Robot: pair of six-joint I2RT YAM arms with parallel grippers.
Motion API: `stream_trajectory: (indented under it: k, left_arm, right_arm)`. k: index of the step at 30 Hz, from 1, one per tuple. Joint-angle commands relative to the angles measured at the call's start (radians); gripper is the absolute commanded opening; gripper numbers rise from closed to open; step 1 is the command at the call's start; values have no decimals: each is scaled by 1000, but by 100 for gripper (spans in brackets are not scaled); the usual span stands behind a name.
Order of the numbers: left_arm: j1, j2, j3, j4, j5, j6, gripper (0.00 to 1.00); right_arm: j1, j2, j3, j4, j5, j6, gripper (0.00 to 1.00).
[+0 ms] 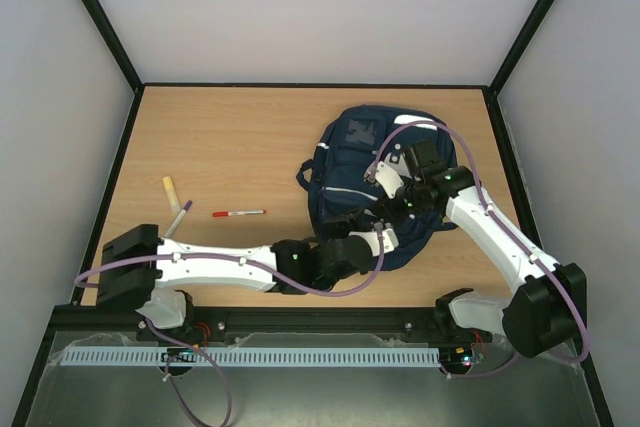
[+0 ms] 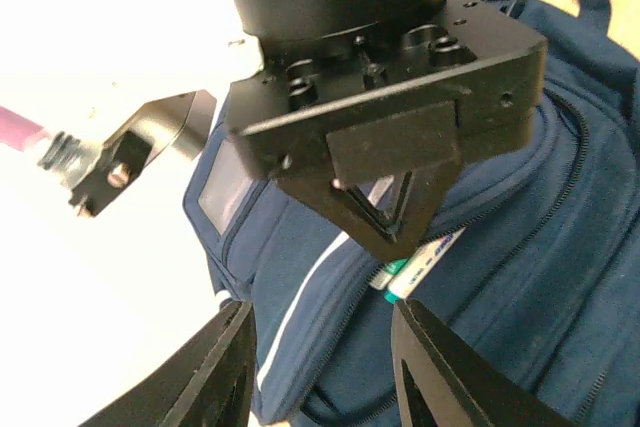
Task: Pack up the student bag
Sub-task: Place the stationery in the student bag, then pick up the stationery from the center of the board.
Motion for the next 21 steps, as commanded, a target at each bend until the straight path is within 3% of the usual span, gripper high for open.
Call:
stream_trajectory:
  k: [1,13,17,21]
  left_arm:
    - [-21,-50,-63,-51,-29,-136,40]
    - [-6,-240,-227,-206,-26,-427,47]
    - [63,-301,-247,-256,10,-562,54]
    - [188,-382,-260,-289,137,-692,58]
  right_arm:
    - [4,-17,5,-39,-53,26,1]
    - [4,-109,-192,186,-84,120,1]
    - [3,-190,-221,228,-48,118,1]
    - [1,-228,-240,247,-38,119,1]
